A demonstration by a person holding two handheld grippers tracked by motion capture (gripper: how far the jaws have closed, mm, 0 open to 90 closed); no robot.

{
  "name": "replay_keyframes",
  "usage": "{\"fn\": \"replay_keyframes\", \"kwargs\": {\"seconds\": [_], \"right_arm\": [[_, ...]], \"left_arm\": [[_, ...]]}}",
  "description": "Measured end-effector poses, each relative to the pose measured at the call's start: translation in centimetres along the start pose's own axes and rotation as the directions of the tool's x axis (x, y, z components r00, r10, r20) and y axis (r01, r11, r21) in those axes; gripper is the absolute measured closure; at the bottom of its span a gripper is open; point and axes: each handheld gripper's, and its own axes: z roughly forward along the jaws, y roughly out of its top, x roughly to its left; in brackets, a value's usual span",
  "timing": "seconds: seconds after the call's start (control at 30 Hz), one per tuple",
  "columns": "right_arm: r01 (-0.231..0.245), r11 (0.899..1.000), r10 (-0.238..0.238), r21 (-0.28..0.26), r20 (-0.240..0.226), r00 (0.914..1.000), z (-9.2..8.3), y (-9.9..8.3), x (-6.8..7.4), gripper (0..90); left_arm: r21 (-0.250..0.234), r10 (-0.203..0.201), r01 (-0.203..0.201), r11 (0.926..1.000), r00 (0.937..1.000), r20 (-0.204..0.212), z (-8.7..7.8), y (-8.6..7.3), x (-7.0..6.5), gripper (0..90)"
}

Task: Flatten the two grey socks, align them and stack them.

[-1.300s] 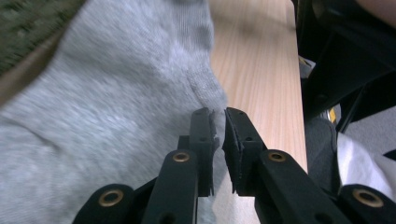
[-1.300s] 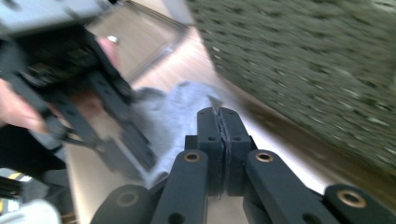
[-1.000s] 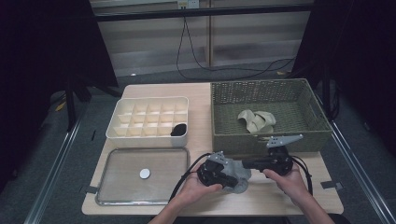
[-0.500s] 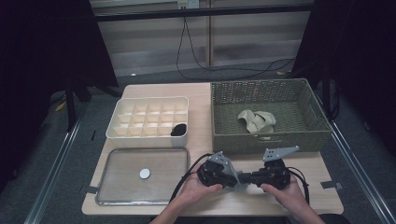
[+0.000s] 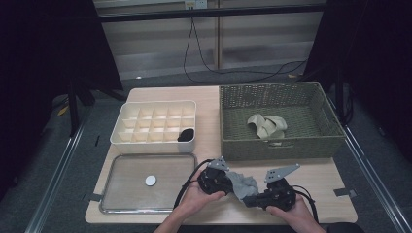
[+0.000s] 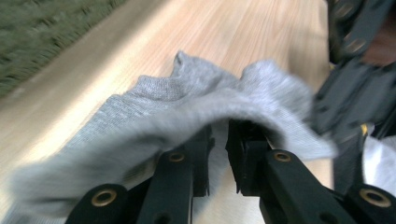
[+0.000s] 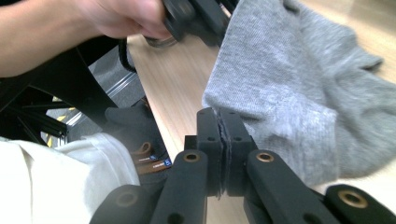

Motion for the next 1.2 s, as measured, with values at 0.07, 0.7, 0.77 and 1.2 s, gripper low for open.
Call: {"fn": "replay_keyframes", "kwargs": {"seconds": [0.07, 0.7, 0.77, 1.2], "right_arm": [[0.004, 1.0, -0.004, 0.007, -0.005, 1.0, 0.2, 0.0, 0.0, 88.4], [0.007, 1.0, -0.008, 0.027, 0.025, 0.9996, -0.3, -1.0, 0.2, 83.8], [0.006, 1.0, -0.007, 0.023, 0.03, 0.9995, -0.3, -0.9, 0.1, 82.8], [-0.01, 0.999, 0.015, -0.046, 0.123, 0.9922, -2.2, -0.4, -1.3, 77.8]], "left_arm": [[0.012, 0.026, -0.026, 0.9996, 0.9996, -0.008, -0.9, -0.2, -0.4, 78.3], [-0.059, -0.023, 0.019, 0.9981, 0.9981, -0.057, -6.9, -4.0, -0.1, 75.2], [-0.07, -0.022, 0.017, 0.9974, 0.9976, -0.065, -7.0, -3.8, 0.1, 74.6], [-0.023, -0.003, 0.001, 0.9997, 0.9946, -0.104, -5.1, -1.6, 2.4, 76.2]]}}
